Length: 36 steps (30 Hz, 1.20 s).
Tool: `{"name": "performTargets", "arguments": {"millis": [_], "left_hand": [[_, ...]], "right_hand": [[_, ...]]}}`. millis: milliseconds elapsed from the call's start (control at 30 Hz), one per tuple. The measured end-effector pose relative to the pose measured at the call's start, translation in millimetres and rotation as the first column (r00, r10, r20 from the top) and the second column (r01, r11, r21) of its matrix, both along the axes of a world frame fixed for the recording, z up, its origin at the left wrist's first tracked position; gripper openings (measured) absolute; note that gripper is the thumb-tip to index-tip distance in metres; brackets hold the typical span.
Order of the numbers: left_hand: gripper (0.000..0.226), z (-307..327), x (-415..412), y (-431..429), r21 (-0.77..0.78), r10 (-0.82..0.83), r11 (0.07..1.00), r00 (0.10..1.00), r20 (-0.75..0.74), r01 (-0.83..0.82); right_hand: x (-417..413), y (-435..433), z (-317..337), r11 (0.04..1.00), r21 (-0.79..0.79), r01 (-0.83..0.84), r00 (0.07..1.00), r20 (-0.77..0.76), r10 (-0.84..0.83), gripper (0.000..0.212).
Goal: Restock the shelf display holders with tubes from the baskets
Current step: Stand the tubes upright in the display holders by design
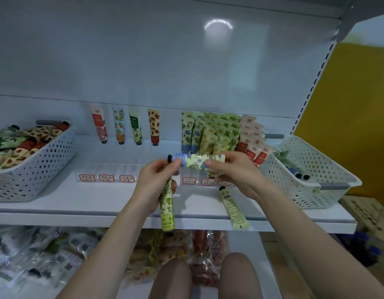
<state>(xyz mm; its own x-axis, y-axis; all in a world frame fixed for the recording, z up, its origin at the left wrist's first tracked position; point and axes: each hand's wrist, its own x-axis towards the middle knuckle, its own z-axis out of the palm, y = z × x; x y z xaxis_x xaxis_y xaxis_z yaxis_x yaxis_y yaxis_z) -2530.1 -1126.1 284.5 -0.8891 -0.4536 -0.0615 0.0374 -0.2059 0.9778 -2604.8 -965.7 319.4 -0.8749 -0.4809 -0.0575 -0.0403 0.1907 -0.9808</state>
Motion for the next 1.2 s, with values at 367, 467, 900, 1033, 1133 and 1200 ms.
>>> {"name": "performTargets", "arguments": {"millis": [367, 467, 900, 1033, 1133, 1200], "left_hand": [[0.038, -22.5, 1.5, -24.0, 0.101, 0.050, 0.993, 0.989, 0.142, -0.065], [0.031, -27.4, 2.5, -29.5, 0.161, 0.060, 0.984, 0.992, 0.115, -0.079], [0.025, -38.0, -7.6, -42.9, 0.168, 0.106, 0.978, 0.988, 0.111, -0.124], [0.025, -40.7, -10.3, -45.3, 0.197, 0.099, 0.973, 0.990, 0.101, -0.117], [0.023, -42.2, -12.1, -45.1, 0.213, 0.088, 0.972, 0.993, 0.082, -0.104], [0.022, -42.6, -13.7, -44.1, 0.210, 0.092, 0.972, 0.993, 0.077, -0.106]], "right_hand": [[-44.4, -36.8, 46.7, 0.890, 0.364, 0.273, 0.732, -0.679, 0.053, 0.032], [-56.8, -53.2, 49.1, 0.822, 0.475, 0.315, 0.672, -0.723, 0.161, 0.022], [-77.2, -86.9, 37.1, 0.439, 0.786, 0.436, 0.706, -0.601, 0.374, 0.020], [-81.1, -88.7, 38.8, 0.388, 0.786, 0.481, 0.687, -0.613, 0.390, 0.018], [-83.0, -90.6, 38.1, 0.389, 0.791, 0.473, 0.688, -0.607, 0.398, 0.022], [-84.1, -92.1, 36.9, 0.395, 0.792, 0.466, 0.686, -0.606, 0.404, 0.016]]}}
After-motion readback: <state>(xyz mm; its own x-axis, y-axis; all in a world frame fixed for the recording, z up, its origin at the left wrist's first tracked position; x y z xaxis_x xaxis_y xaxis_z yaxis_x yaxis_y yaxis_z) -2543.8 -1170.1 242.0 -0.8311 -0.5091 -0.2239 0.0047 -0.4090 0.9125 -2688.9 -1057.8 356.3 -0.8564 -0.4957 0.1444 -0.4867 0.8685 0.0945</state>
